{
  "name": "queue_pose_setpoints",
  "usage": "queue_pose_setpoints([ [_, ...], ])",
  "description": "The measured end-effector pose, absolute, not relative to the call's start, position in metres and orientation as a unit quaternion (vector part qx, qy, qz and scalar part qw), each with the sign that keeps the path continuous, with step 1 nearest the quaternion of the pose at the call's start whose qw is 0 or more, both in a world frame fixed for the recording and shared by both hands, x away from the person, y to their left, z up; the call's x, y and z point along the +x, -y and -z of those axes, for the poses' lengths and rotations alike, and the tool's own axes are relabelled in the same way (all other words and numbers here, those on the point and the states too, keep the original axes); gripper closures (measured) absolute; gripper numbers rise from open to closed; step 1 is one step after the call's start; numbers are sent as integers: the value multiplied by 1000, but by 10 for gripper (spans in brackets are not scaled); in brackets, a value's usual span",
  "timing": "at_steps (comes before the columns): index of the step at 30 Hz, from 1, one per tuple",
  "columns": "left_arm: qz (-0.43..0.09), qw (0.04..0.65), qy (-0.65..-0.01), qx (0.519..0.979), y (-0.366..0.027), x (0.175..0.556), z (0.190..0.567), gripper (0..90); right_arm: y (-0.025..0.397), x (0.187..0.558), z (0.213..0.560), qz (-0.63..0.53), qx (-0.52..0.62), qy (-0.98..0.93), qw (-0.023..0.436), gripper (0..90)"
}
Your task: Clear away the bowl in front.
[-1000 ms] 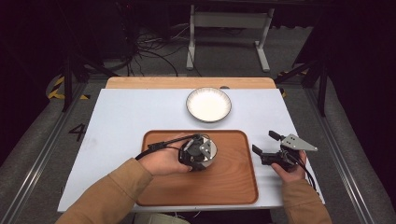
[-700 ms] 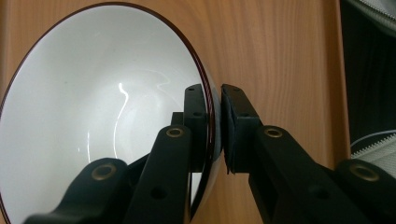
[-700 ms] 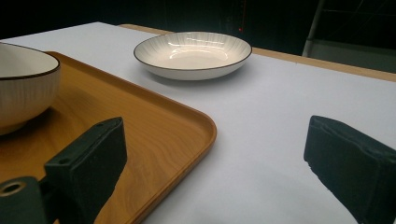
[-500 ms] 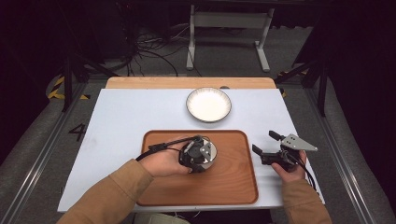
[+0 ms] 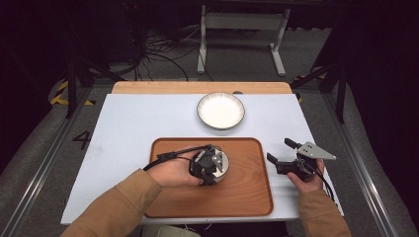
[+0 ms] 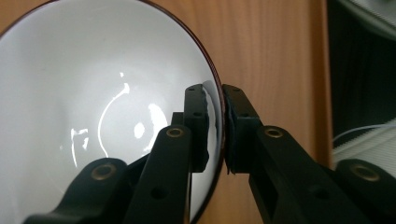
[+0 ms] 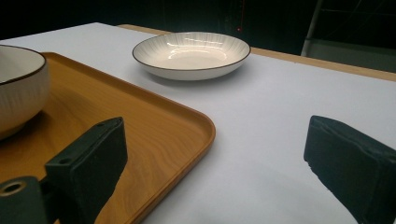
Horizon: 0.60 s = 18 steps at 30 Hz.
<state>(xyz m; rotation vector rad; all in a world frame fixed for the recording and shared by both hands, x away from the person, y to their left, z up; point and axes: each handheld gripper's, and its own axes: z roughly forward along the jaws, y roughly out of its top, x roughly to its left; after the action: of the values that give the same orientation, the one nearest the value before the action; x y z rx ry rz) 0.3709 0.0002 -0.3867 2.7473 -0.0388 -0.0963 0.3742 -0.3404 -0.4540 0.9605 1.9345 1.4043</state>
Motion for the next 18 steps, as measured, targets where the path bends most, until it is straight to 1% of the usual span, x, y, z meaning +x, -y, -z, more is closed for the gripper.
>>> queue_pose_setpoints([
  [1, 41, 197, 17, 979, 0, 371, 387, 782, 340, 374, 454, -523, 360, -721, 278, 68],
  [5, 36, 198, 19, 979, 2, 370, 388, 768, 340, 374, 454, -523, 359, -721, 279, 68],
  [6, 36, 198, 19, 979, 2, 370, 388, 746, 340, 374, 454, -523, 359, -721, 279, 68],
  [7, 37, 200, 17, 979, 2, 369, 388, 746, 340, 374, 454, -523, 359, -721, 279, 68],
  [8, 38, 202, 13, 979, 2, 368, 387, 701, 340, 374, 454, -523, 360, -721, 278, 68],
  [10, 39, 206, 9, 978, 2, 368, 385, 683, 340, 374, 454, -523, 359, -721, 279, 68],
  [17, 35, 235, -3, 971, -3, 366, 377, 601, 340, 374, 454, -524, 360, -721, 276, 68],
  [18, 34, 243, -7, 969, -4, 366, 376, 601, 340, 374, 454, -524, 360, -721, 276, 68],
])
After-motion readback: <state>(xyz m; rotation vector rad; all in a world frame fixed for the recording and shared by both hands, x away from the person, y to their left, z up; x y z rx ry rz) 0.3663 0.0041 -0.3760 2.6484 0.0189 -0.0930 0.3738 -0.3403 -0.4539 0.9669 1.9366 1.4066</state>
